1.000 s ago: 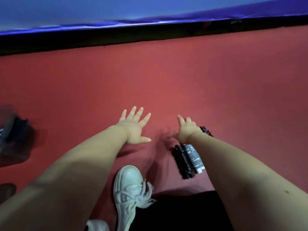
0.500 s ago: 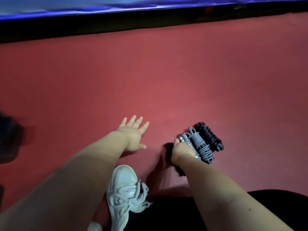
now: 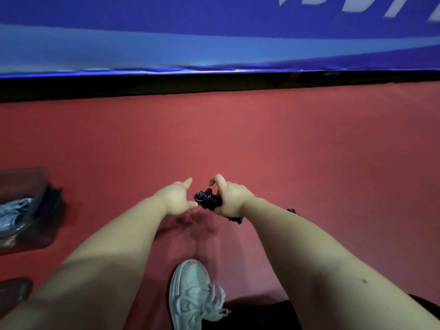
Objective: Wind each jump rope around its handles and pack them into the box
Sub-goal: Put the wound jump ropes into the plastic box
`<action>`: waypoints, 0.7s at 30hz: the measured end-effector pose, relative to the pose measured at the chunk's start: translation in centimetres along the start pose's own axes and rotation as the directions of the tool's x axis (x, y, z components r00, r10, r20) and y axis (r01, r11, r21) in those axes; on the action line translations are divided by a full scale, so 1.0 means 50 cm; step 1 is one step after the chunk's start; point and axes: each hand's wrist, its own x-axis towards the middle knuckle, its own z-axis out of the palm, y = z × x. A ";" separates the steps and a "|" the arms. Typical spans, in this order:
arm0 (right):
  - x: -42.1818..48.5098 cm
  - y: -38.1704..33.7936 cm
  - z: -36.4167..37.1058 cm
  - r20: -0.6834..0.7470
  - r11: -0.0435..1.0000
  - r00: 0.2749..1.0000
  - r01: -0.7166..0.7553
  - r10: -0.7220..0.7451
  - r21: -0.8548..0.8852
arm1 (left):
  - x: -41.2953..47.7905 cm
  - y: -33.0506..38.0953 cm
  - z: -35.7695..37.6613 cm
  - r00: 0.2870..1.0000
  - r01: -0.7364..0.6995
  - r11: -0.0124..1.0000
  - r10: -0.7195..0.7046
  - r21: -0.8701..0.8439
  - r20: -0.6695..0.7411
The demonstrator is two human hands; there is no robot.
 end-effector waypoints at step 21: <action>0.112 -0.539 -0.060 -0.146 0.887 0.876 0.445 -0.460 -0.122 | -0.232 -0.391 -0.203 0.891 -0.140 0.504 -0.310 -0.852 -0.330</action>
